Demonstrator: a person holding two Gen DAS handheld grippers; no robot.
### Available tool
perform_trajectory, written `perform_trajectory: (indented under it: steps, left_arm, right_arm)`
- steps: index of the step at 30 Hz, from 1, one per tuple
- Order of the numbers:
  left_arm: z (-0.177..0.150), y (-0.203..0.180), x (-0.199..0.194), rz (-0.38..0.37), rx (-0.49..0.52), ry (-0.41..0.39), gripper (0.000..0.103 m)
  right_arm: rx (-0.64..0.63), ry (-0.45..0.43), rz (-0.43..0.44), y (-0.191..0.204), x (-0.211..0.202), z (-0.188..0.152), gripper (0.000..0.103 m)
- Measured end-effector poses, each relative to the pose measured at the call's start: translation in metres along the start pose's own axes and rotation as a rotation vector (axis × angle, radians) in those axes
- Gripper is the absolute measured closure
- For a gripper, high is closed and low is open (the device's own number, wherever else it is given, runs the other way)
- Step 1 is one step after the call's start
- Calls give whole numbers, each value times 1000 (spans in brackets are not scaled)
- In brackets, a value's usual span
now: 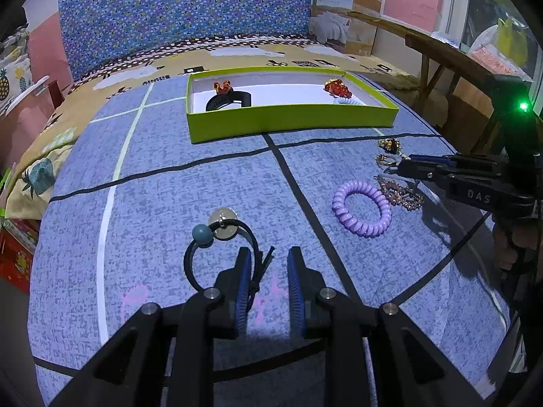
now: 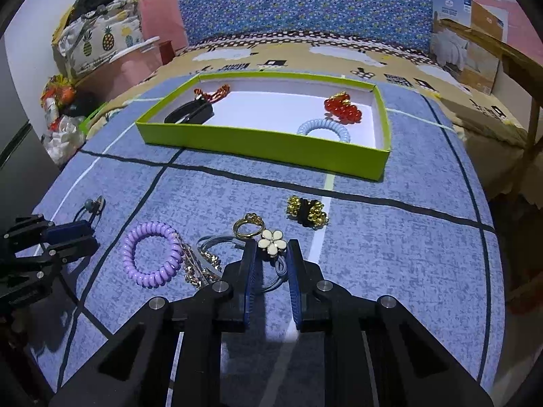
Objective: Organize jewelry
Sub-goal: 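Grasp the black teal-bead hair tie with the left gripper while the right grasps the white-flower charm, then lift and carry the bead tie and flower charm over the green lid with both grippers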
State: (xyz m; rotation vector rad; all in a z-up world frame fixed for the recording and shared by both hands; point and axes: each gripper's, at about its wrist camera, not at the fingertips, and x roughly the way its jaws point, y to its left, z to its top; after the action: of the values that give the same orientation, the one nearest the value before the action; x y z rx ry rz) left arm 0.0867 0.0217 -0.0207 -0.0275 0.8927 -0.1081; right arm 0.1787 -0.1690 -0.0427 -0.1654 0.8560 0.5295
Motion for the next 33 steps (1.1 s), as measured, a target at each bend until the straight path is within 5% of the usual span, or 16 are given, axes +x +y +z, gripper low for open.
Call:
perform_trajectory:
  steps: [4,33]
  left_arm:
    - [0,-1,0,-7,5,-2,99]
    - [7,-11,-36,-79,32,-122,99]
  right_arm:
    - [26,-34,-5,-2,-11,-1,86]
    - [127,-178,0,-6,-71,-6,86]
